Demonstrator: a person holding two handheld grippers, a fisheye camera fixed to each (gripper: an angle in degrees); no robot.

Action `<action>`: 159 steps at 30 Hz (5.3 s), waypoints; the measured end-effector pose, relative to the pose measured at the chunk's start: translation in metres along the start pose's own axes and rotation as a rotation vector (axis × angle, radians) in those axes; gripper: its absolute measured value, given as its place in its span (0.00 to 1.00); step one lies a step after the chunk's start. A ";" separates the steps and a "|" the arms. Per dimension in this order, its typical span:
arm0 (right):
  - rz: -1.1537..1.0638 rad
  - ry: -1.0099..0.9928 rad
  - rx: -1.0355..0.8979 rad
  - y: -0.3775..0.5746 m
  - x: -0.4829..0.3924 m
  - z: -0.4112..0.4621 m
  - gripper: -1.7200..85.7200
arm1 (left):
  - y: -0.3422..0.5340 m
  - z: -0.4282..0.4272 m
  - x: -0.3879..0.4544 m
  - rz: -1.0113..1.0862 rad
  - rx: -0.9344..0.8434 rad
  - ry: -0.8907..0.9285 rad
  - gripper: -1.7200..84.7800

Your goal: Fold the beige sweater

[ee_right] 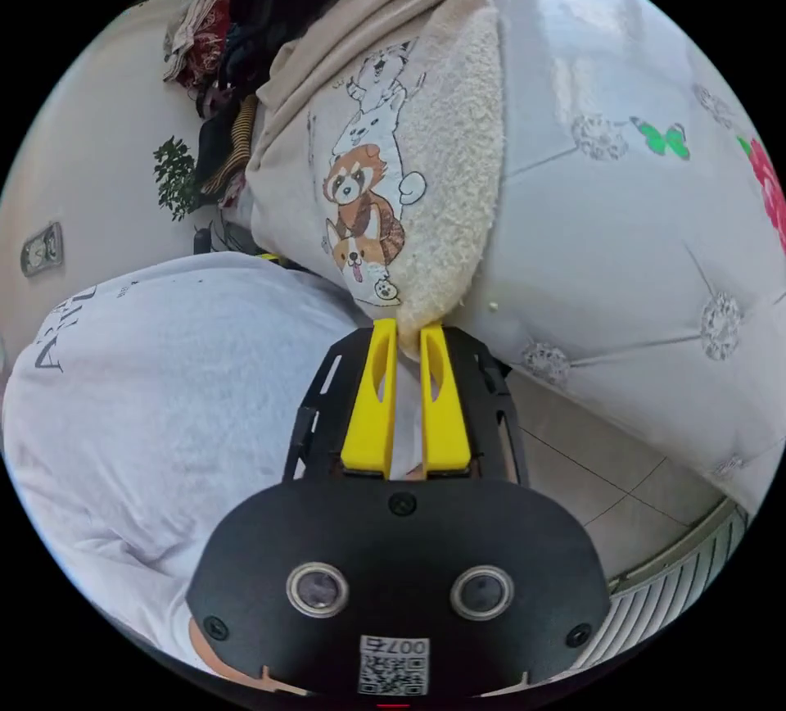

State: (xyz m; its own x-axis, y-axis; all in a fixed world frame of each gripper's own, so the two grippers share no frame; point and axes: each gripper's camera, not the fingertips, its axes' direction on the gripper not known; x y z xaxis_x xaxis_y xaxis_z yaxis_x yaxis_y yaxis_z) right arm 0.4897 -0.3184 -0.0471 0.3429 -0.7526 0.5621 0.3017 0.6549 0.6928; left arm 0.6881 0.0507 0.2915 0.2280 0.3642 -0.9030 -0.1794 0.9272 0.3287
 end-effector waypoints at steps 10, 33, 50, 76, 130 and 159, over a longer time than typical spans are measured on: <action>-0.209 -0.224 0.336 -0.030 -0.007 -0.180 0.03 | 0.005 -0.171 -0.095 -0.133 0.468 0.242 0.06; -0.079 -0.487 0.455 -0.050 0.061 -0.254 0.04 | -0.019 -0.188 -0.122 0.229 0.348 0.524 0.02; -0.033 0.079 0.649 -0.176 0.062 -0.216 0.09 | -0.122 -0.199 -0.231 -0.448 0.628 0.125 0.16; 0.001 0.352 0.665 -0.138 0.081 -0.166 0.11 | -0.158 -0.180 -0.170 -0.273 0.418 -0.132 0.15; 0.388 -0.449 0.773 0.006 0.317 -0.144 0.17 | -0.244 -0.042 0.044 0.154 0.476 -0.101 0.09; -0.638 -0.077 -0.369 -0.155 -0.207 0.300 0.12 | -0.036 0.013 -0.134 -0.259 0.423 0.266 0.09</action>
State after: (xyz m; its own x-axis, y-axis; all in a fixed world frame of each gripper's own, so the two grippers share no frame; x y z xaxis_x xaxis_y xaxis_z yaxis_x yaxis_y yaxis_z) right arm 0.1056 -0.2845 -0.1351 -0.0583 -0.9884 0.1401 0.7053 0.0585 0.7065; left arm 0.6764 -0.0303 0.4042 -0.0455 0.1365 -0.9896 0.2626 0.9574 0.1200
